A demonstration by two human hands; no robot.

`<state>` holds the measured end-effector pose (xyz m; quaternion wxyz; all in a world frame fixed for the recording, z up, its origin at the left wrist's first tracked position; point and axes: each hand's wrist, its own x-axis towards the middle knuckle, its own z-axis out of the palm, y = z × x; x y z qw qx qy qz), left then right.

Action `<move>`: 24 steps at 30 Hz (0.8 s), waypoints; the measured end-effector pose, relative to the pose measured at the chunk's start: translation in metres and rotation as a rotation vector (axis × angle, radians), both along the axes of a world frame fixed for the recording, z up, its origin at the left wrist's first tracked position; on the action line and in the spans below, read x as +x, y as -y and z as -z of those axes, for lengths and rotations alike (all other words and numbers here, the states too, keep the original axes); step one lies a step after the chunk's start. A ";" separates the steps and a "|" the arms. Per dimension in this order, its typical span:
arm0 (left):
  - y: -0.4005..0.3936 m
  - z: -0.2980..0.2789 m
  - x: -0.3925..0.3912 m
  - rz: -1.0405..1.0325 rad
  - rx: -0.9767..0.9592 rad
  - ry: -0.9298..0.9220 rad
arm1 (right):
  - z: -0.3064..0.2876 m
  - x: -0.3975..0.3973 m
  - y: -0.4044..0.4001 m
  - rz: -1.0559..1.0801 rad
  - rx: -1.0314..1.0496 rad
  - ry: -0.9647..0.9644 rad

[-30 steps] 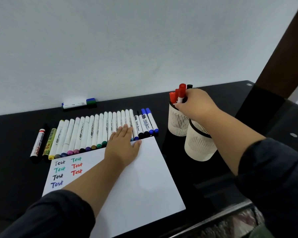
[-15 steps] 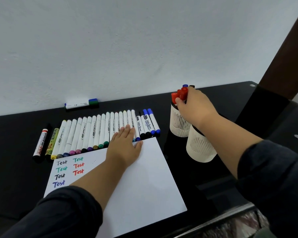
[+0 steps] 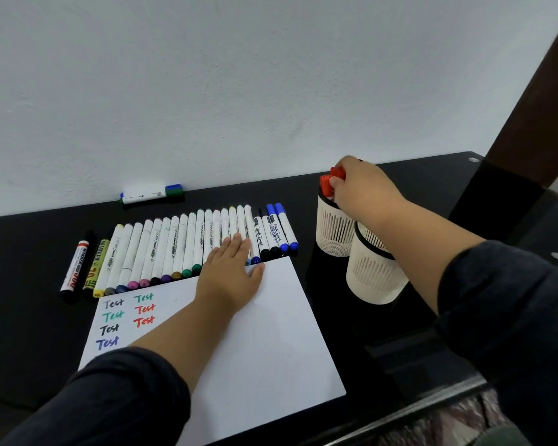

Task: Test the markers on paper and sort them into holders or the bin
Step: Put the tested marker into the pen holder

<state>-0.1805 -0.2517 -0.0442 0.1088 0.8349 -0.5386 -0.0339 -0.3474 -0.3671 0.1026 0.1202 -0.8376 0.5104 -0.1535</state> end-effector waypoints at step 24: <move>-0.008 -0.030 0.021 -0.094 -0.073 -0.180 | -0.014 0.015 -0.010 -0.257 -0.367 -0.282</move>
